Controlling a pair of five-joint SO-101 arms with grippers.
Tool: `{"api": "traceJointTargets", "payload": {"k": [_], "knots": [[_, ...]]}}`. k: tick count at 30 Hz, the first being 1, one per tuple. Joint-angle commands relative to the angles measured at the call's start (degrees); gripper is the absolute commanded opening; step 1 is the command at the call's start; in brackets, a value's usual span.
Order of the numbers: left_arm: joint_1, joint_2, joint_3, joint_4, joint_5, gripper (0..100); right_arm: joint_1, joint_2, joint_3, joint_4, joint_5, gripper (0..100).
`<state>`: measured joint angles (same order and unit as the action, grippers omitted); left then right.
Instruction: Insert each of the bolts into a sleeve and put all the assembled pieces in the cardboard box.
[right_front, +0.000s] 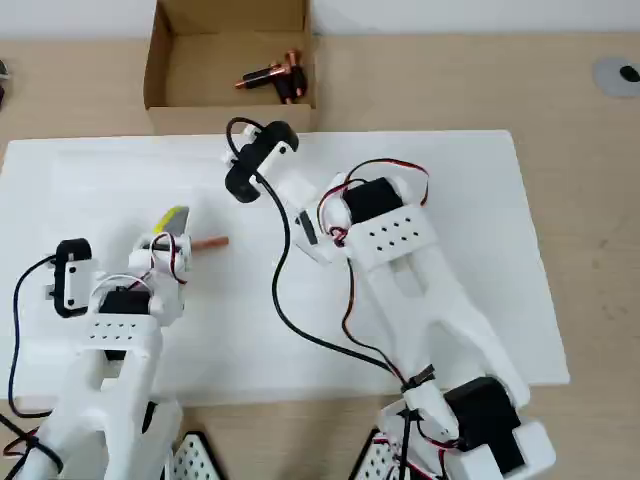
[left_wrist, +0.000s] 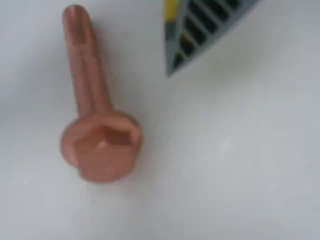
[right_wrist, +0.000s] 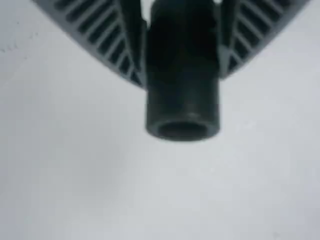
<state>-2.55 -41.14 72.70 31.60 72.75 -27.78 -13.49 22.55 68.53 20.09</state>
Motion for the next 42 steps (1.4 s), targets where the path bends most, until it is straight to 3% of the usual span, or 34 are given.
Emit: {"api": "traceJointTargets", "payload": {"k": [1, 8, 14, 19, 27, 37, 42], "knots": [[-2.11, -0.57, -1.76, -0.97, 0.18, 19, -0.75, -0.48, -3.74, 0.26, -0.53, 1.1], [-3.96, -0.48, -0.62, -9.76, 0.35, 20, -0.75, -0.48, -3.74, 0.26, -0.53, 1.1], [-3.87, 2.68, -0.97, -9.93, 0.44, 20, -0.75, -0.48, -4.26, 1.58, -0.53, 1.1], [-4.31, 15.08, -6.95, -9.58, 0.44, 20, -0.66, -0.31, -8.4, 5.27, -0.53, 1.1], [-3.78, 31.52, -24.88, 9.05, 0.18, 20, -0.57, -0.22, -10.33, 6.77, -0.53, 1.1], [-3.6, 27.91, -32.09, 12.48, 0.53, 20, -0.48, -0.13, -10.07, 6.68, -0.53, 1.1], [-3.52, 26.24, -37.27, 21.01, 5.45, 20, -0.48, -0.13, -10.07, 6.68, -0.53, 1.1]]}}
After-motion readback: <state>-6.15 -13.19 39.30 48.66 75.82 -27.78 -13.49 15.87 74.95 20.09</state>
